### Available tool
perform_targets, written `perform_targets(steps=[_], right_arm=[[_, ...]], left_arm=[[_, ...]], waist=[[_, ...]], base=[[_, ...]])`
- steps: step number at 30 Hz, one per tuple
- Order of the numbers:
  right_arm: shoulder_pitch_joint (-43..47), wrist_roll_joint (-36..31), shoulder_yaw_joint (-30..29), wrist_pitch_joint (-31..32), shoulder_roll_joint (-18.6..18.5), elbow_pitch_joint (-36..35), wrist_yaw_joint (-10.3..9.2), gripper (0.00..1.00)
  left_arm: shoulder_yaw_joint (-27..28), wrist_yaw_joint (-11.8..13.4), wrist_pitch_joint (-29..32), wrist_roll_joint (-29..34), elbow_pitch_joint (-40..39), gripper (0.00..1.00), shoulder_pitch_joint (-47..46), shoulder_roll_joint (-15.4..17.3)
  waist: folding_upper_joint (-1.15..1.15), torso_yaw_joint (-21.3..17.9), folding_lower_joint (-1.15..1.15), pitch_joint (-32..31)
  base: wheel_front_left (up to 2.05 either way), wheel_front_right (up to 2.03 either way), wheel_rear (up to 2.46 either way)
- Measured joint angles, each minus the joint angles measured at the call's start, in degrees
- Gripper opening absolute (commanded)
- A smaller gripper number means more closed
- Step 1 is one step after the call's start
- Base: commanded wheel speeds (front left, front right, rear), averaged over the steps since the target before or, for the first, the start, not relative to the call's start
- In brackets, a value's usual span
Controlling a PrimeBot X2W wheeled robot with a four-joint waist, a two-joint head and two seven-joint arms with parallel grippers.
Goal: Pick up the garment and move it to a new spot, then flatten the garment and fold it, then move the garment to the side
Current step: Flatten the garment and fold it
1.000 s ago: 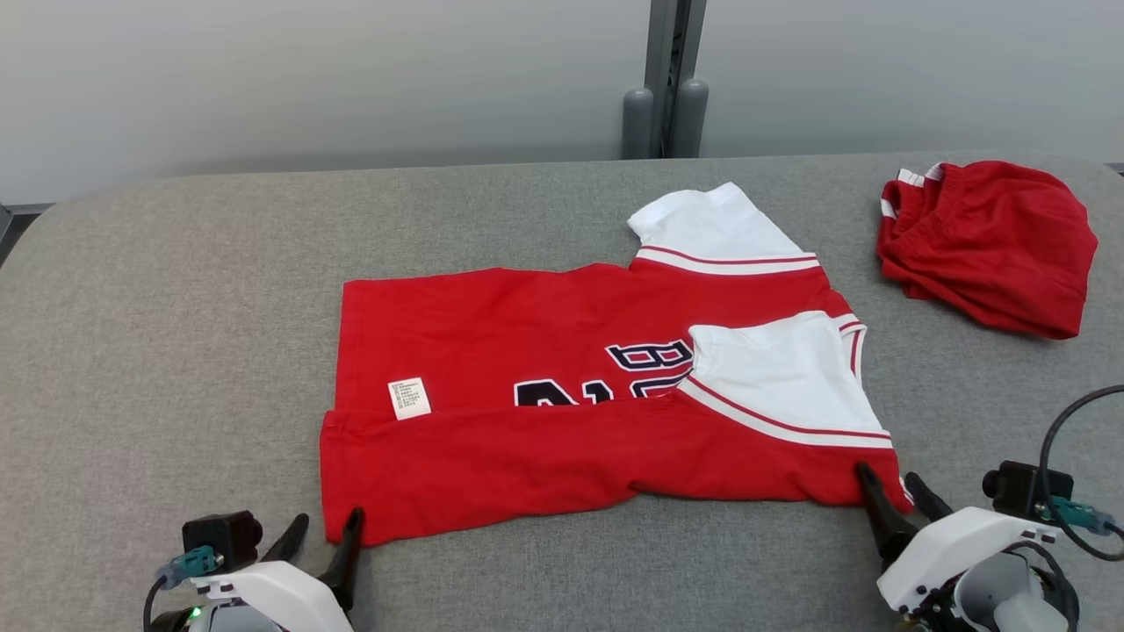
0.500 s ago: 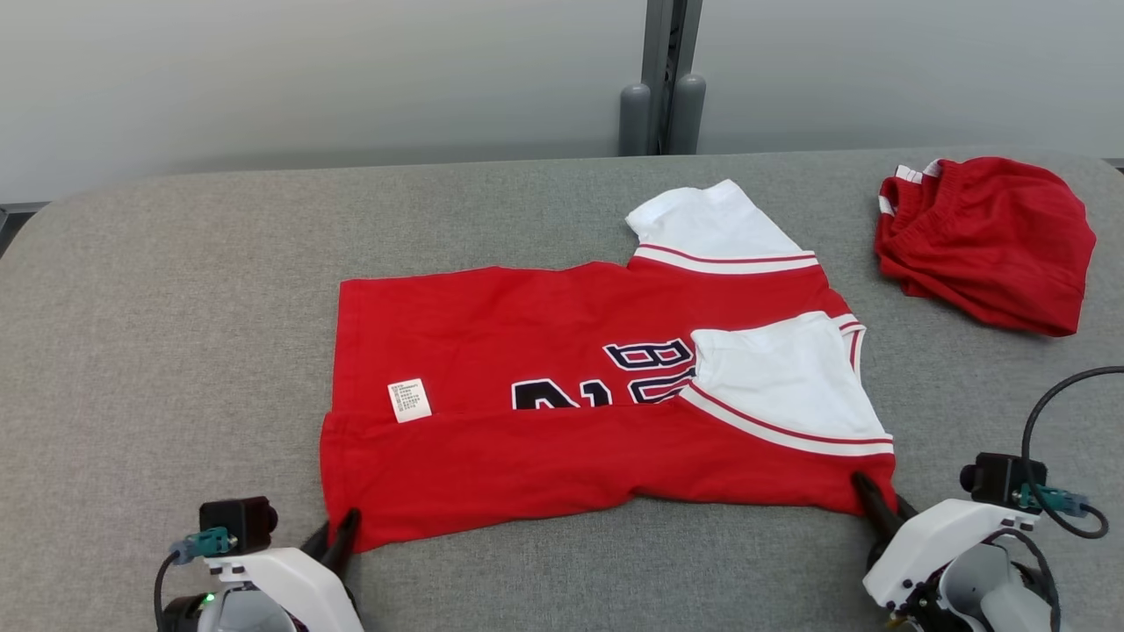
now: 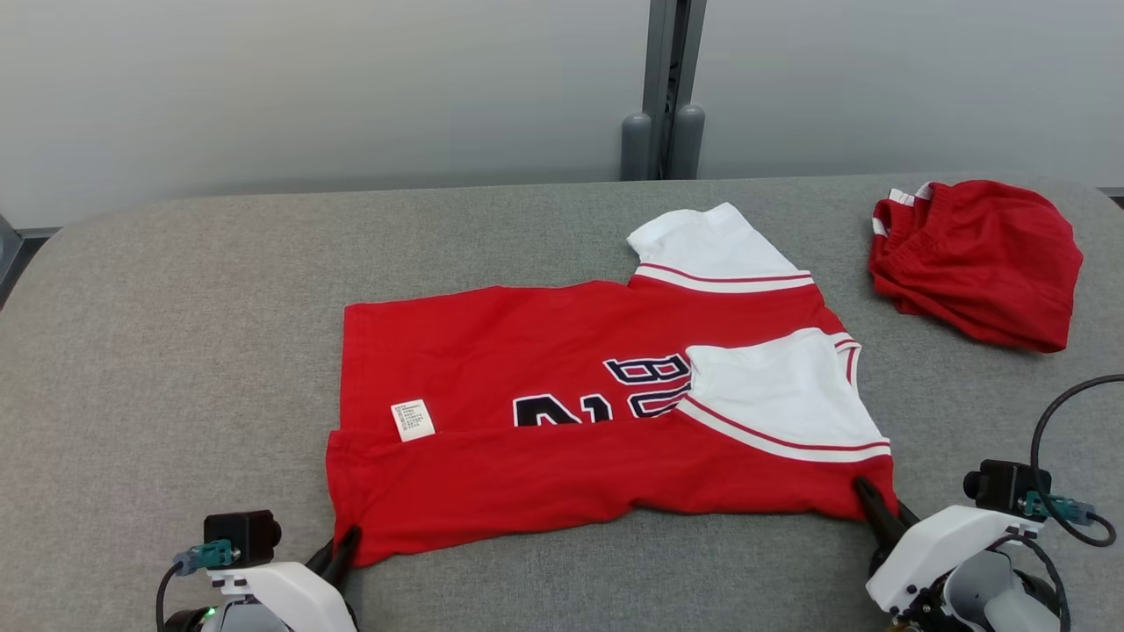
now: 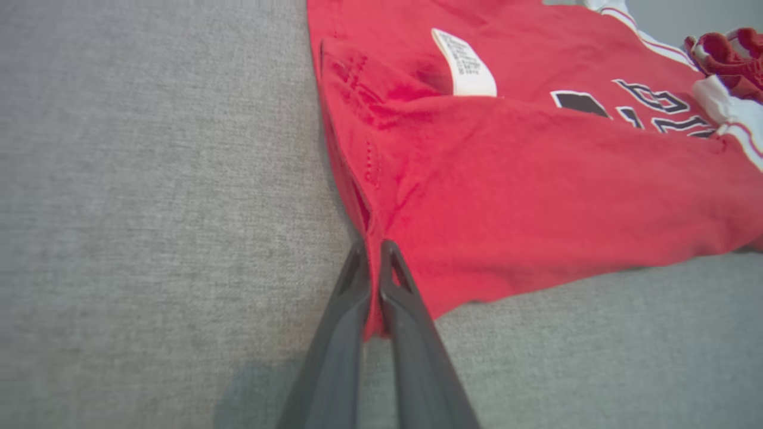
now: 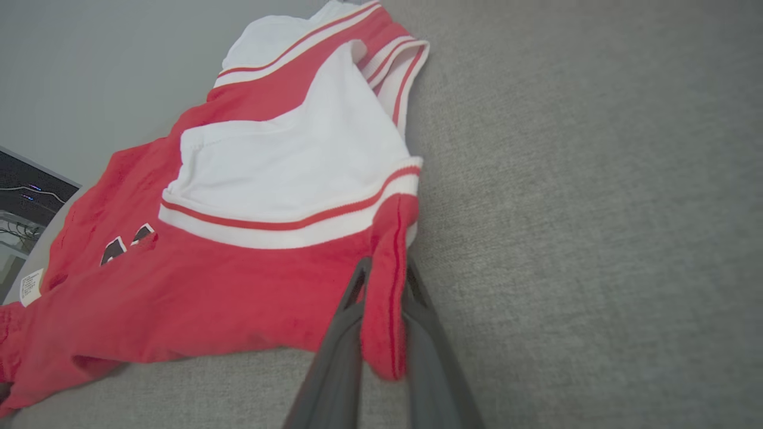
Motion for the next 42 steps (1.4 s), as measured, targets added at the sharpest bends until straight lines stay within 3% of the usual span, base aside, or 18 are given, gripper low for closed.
perform_targets(steps=[14,22,30,42], right_arm=[[6.6,8.4,1.7,6.2,-5.1,-8.3,0.01,0.00],[12.1,10.5,0.7,8.8,-7.4,-15.4,0.00,0.00],[18.0,9.0,-2.5,10.6,-7.5,-21.2,0.00,0.00],[25.0,3.4,-12.1,19.3,-4.5,-29.9,0.01,0.00]], left_arm=[[-0.9,-0.1,5.1,-1.5,-8.4,0.00,6.7,4.9],[-1.0,2.5,7.5,-1.6,-18.0,0.00,13.1,7.4],[-1.1,5.2,10.2,-2.2,-26.5,0.00,18.6,8.7],[0.1,8.4,14.3,-3.4,-34.9,0.00,23.3,12.1]], waist=[[0.00,0.2,0.00,-4.1],[0.00,-0.1,0.00,-4.4],[0.00,-0.1,0.00,-3.9],[0.00,-0.8,0.00,-2.9]], base=[[0.00,0.00,0.00],[0.00,0.00,0.00],[0.00,0.00,0.00],[0.00,0.00,0.00]])
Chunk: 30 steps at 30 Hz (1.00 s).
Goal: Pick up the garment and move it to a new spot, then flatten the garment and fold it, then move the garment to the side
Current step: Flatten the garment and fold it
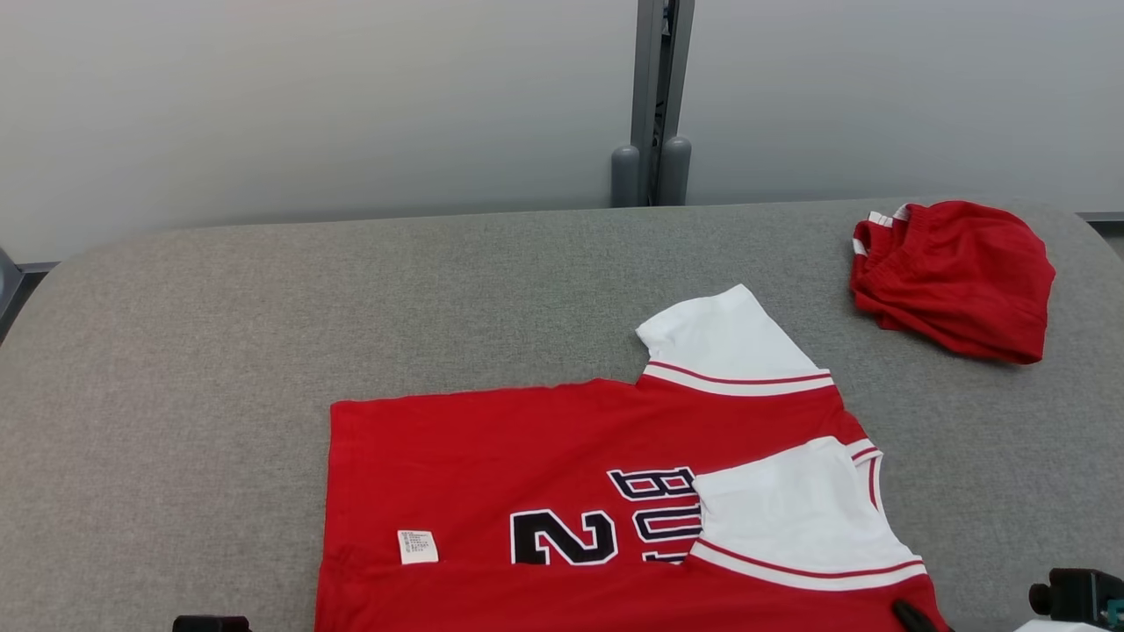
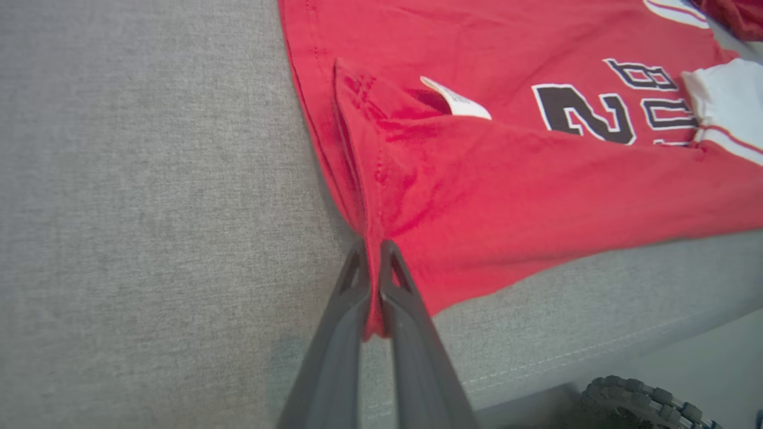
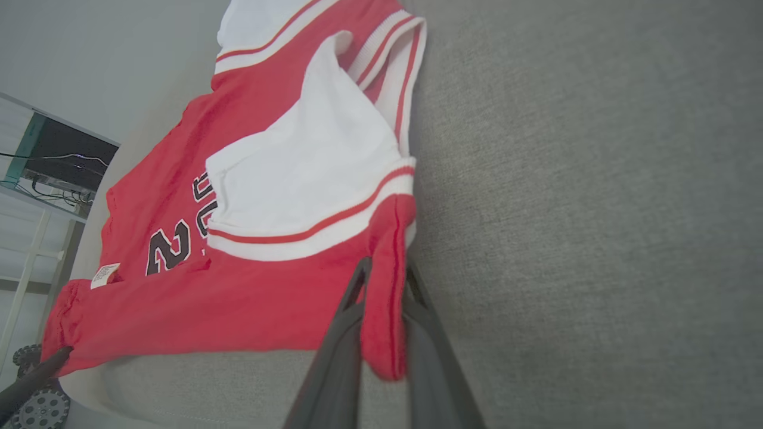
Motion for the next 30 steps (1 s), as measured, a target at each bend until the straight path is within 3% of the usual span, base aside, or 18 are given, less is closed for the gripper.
perform_targets(steps=[5,6,7,9,10,11,12,13,14,15,30], right_arm=[[1.6,-2.4,-3.4,4.3,2.5,-3.1,-0.01,0.00],[1.9,-3.0,-3.8,5.0,2.9,-3.6,-0.01,0.08],[2.2,-3.6,-4.4,5.5,3.4,-4.2,-0.01,0.08],[2.3,-4.2,-5.1,6.1,3.9,-4.6,-0.01,0.41],[2.3,-4.7,-5.5,6.6,4.4,-5.1,-0.01,0.49],[2.4,-5.1,-5.9,7.1,4.7,-5.7,-0.01,0.79],[2.6,-5.5,-6.3,7.6,5.2,-6.3,-0.01,1.00],[2.7,-6.1,-6.8,8.0,5.5,-6.7,-0.01,1.00],[2.9,-6.6,-7.2,8.5,5.9,-7.0,-0.01,1.00],[3.2,-7.0,-7.4,9.0,6.3,-7.4,-0.01,1.00],[4.4,-11.6,-14.6,12.5,8.5,-14.4,-0.01,1.00]], left_arm=[[-0.1,0.5,0.9,-0.6,-0.9,0.00,0.2,0.1],[-0.1,0.5,0.9,-0.6,-0.9,0.00,0.2,0.1],[-0.2,0.6,1.2,-0.6,-1.0,0.00,0.2,0.1],[-0.2,0.6,1.3,-0.7,-1.0,0.00,0.3,0.1],[-0.3,0.7,1.3,-0.7,-1.0,0.00,0.3,0.0],[-0.3,0.7,1.4,-0.8,-1.0,0.00,0.3,0.0],[-0.3,0.7,1.4,-0.8,-1.0,0.00,0.3,0.0],[-0.3,0.8,1.4,-0.9,-1.0,0.16,0.3,0.0],[-0.3,0.8,1.4,-1.0,-1.0,0.48,0.2,0.0],[-0.3,1.0,1.6,-1.1,-1.0,1.00,0.2,0.0],[0.8,3.7,2.1,0.1,-6.0,1.00,0.2,2.2]], waist=[[0.00,0.1,0.00,0.4],[0.00,0.1,0.00,0.5],[0.00,0.2,0.00,0.5],[0.00,0.2,0.00,0.5],[0.00,0.2,0.00,0.6],[0.00,0.3,0.00,0.6],[0.00,0.3,0.00,0.6],[0.00,0.3,0.00,0.7],[0.00,0.3,0.00,0.7],[0.00,0.4,0.00,0.7],[0.00,0.4,0.00,1.2]], base=[[0.00,0.00,0.00],[0.00,0.00,0.00],[0.00,0.00,0.00],[0.00,0.00,0.00],[0.00,0.00,0.00],[0.00,0.00,0.00],[0.00,0.00,0.00],[0.00,0.00,0.00],[0.00,0.00,0.00],[0.00,0.00,0.00],[0.00,0.00,0.00]])
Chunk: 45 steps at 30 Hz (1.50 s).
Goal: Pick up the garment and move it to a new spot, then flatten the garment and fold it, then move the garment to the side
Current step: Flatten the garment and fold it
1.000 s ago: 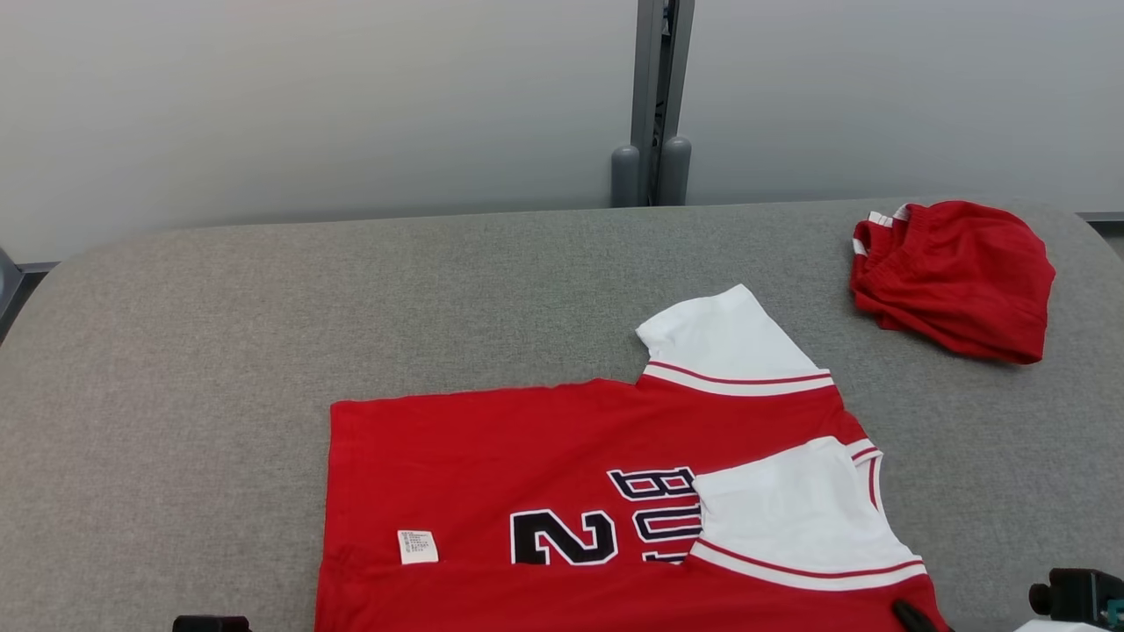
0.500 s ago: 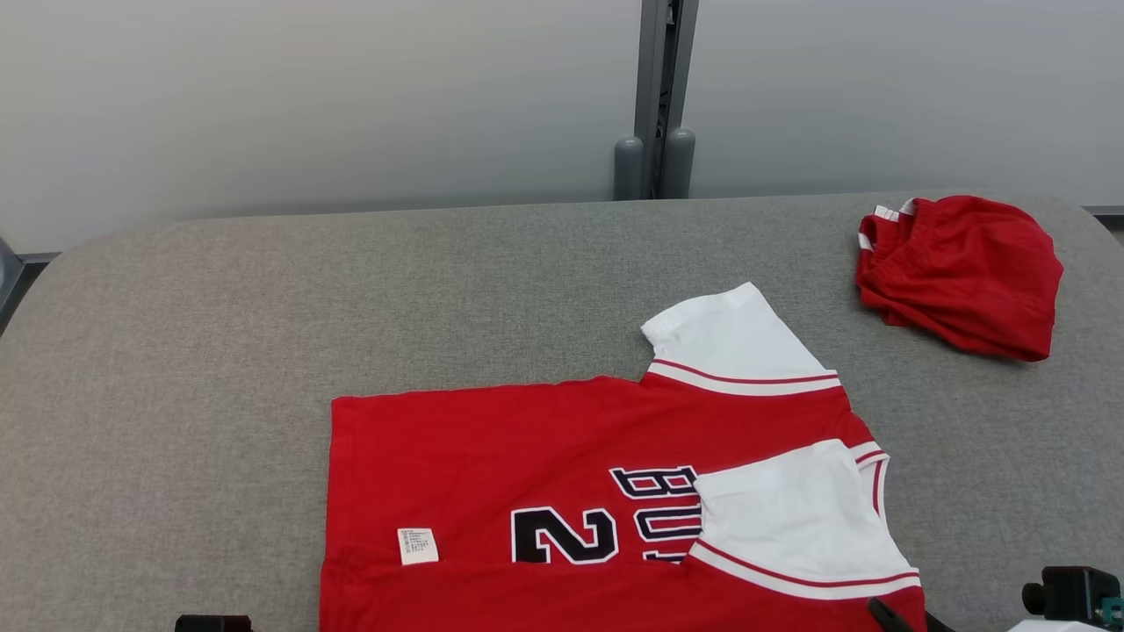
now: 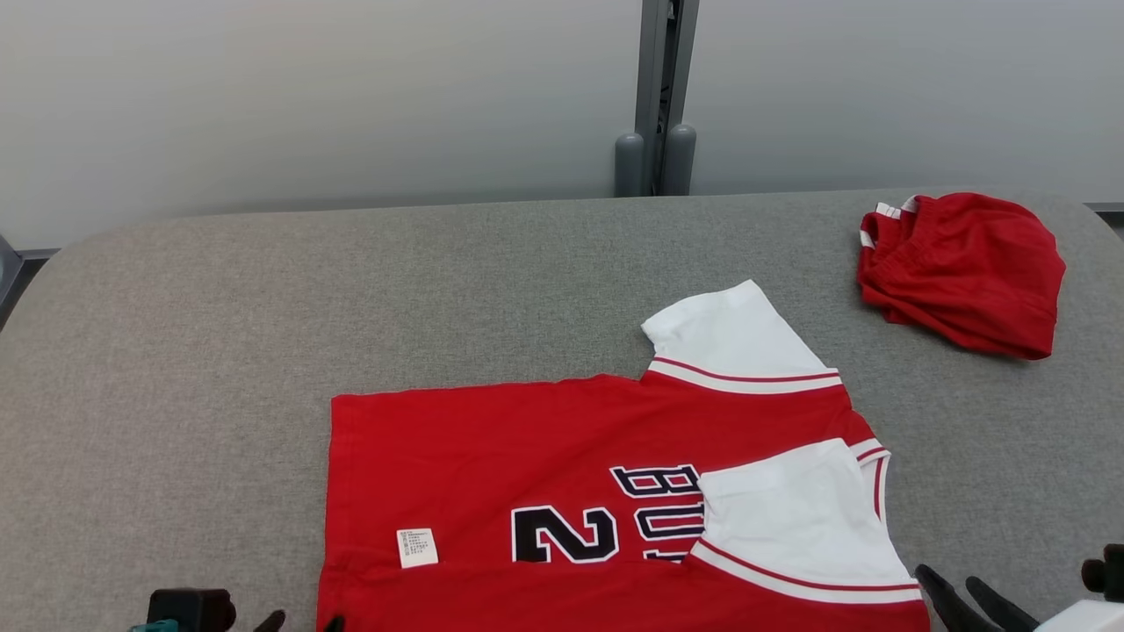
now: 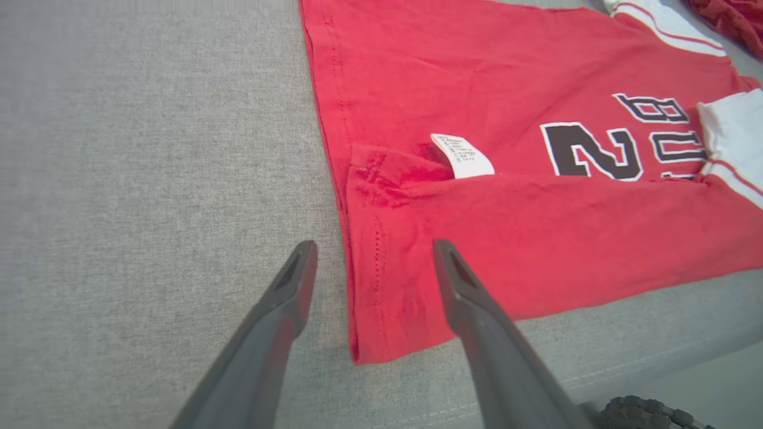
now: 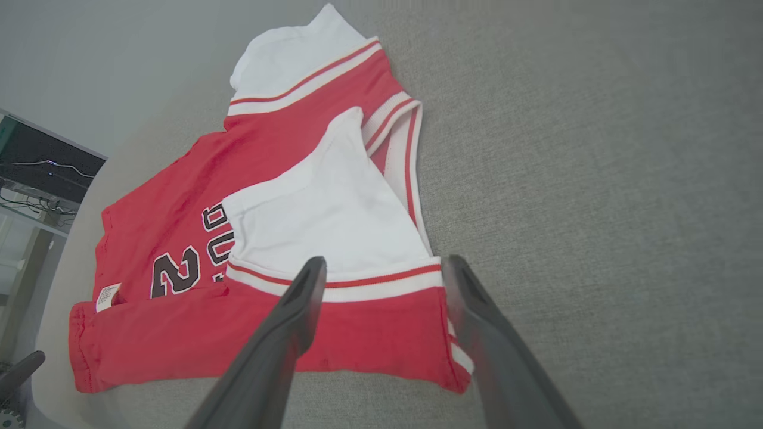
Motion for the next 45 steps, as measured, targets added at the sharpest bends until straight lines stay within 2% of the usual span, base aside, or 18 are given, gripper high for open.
perform_targets(steps=[8,16,20,23,30,38,45], right_arm=[[-0.6,-1.2,-2.2,2.3,-0.2,-6.1,0.00,1.00],[-10.2,-3.4,1.1,6.5,-3.1,-5.4,0.00,1.00],[-17.1,-6.2,3.8,7.7,-5.3,-2.3,0.00,1.00],[-23.0,-6.5,6.4,8.5,-5.5,0.6,0.01,1.00],[-37.8,-6.6,11.1,8.3,-7.7,9.9,0.01,1.00],[-53.1,-5.1,15.9,7.9,-10.4,22.2,0.00,1.00],[-61.3,-3.9,21.3,5.3,-11.6,31.4,0.01,1.00]], left_arm=[[0.4,1.1,0.2,1.0,-4.2,1.00,-1.0,0.8],[-1.4,0.5,6.6,2.3,-2.7,1.00,-9.8,2.5],[-1.1,0.0,9.5,1.2,0.6,1.00,-15.7,2.2],[-1.0,-0.8,11.9,0.4,3.5,1.00,-21.1,2.0],[-1.5,-2.4,13.6,0.7,9.1,1.00,-30.6,1.2],[-3.1,-5.1,11.8,2.1,13.3,1.00,-38.6,-0.4],[-4.6,-6.8,9.2,3.0,15.8,1.00,-42.1,-2.3]], waist=[[0.00,-0.2,0.00,-0.2],[0.00,-0.3,0.00,1.9],[0.00,-0.2,0.00,3.4],[0.00,-0.1,0.00,4.8],[0.00,0.2,0.00,9.3],[0.00,1.7,0.00,15.8],[0.00,4.4,0.00,19.5]], base=[[0.00,0.00,0.00],[0.00,0.00,0.00],[0.00,0.00,0.00],[0.00,0.00,0.00],[0.00,0.00,0.00],[0.00,0.00,0.00],[0.00,0.00,0.00]])
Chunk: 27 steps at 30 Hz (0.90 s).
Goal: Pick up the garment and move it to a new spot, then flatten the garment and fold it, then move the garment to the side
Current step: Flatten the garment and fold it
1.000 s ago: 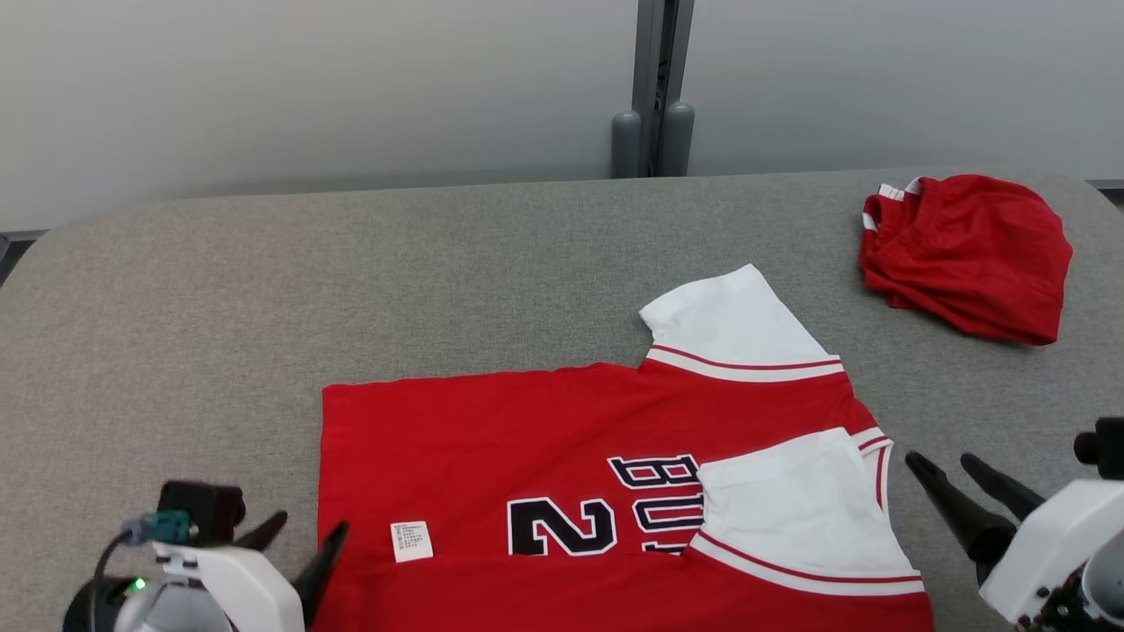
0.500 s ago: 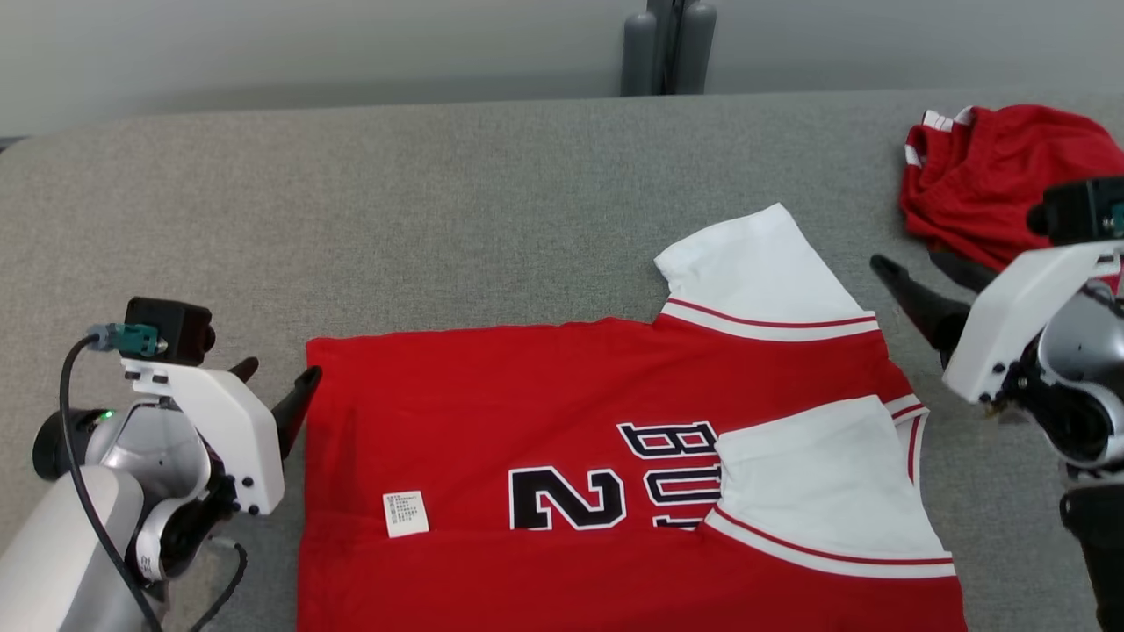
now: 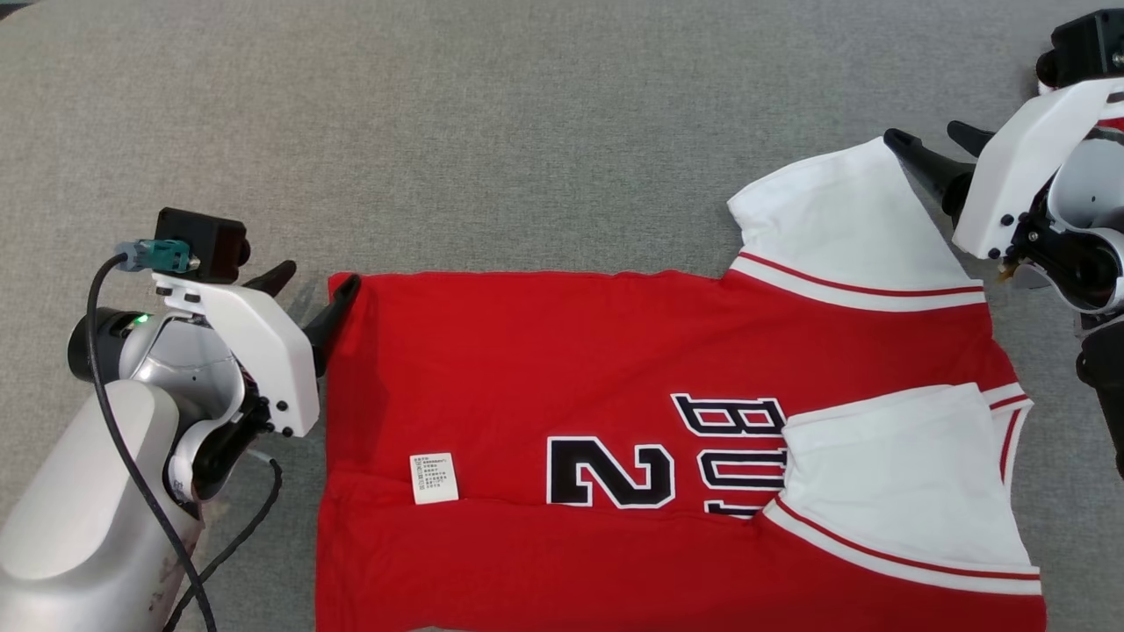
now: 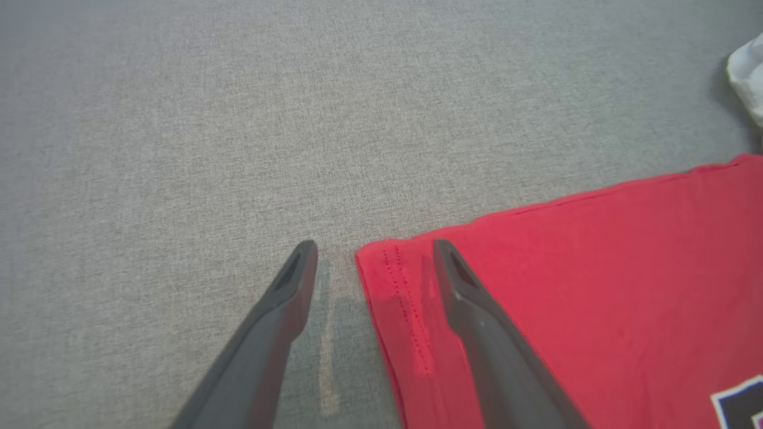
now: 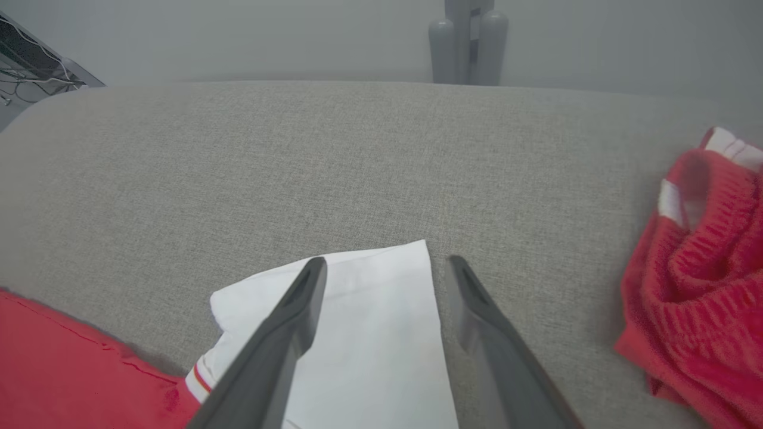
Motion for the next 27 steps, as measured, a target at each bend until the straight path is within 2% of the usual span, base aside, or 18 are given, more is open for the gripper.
perform_targets(steps=[7,13,27], right_arm=[[-4.6,2.0,3.7,-2.7,-1.2,8.8,0.00,1.00],[-6.1,4.3,6.0,-2.9,-1.6,13.4,-0.01,1.00],[-9.1,8.8,11.7,-2.9,-1.6,17.0,-0.01,1.00]], left_arm=[[-1.6,-1.7,-2.1,0.8,2.3,1.00,-2.9,-1.8],[-2.8,-2.8,-2.5,0.6,3.1,1.00,-3.8,-2.6],[-4.6,-4.1,-2.3,-0.3,7.1,1.00,-5.6,-2.8]], waist=[[0.00,2.5,0.00,2.1],[0.00,3.0,0.00,3.3],[0.00,2.8,0.00,4.4]], base=[[0.00,0.00,0.00],[0.00,0.00,0.00],[0.00,0.00,0.00]])
